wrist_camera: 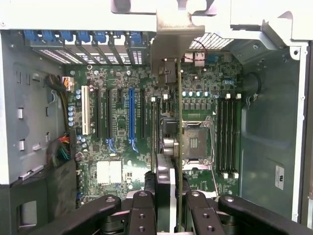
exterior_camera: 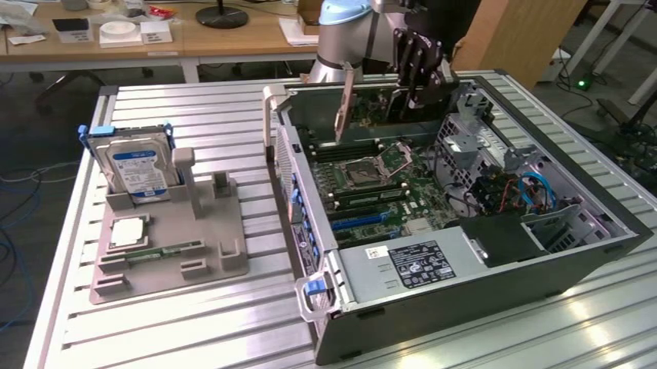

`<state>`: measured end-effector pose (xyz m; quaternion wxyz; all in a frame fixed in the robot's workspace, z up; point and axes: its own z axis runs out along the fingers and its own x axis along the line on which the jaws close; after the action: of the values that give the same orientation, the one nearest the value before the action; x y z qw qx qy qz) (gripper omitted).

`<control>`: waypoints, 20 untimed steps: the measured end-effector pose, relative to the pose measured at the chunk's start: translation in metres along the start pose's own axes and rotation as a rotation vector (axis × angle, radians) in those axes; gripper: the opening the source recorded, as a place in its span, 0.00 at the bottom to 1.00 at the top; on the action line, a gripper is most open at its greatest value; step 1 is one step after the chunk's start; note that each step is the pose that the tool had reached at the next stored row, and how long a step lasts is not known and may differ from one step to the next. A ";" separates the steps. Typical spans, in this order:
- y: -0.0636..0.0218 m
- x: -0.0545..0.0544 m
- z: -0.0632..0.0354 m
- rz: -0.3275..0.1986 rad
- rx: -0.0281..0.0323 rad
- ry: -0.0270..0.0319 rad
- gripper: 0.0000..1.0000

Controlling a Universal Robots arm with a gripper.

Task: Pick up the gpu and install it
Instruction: 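Insert the gpu into the slot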

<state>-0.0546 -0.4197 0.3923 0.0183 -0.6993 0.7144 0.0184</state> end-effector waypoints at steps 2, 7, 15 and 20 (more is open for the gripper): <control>-0.0001 0.000 0.0004 0.000 -0.0001 0.0018 0.28; -0.0001 0.000 0.0037 0.018 0.0010 0.0077 0.28; -0.0003 0.003 0.0062 0.032 0.0013 0.0149 0.28; 0.0015 0.003 0.0152 0.033 0.0013 0.0151 0.28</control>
<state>-0.0562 -0.4221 0.3769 0.0131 -0.6876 0.7259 0.0130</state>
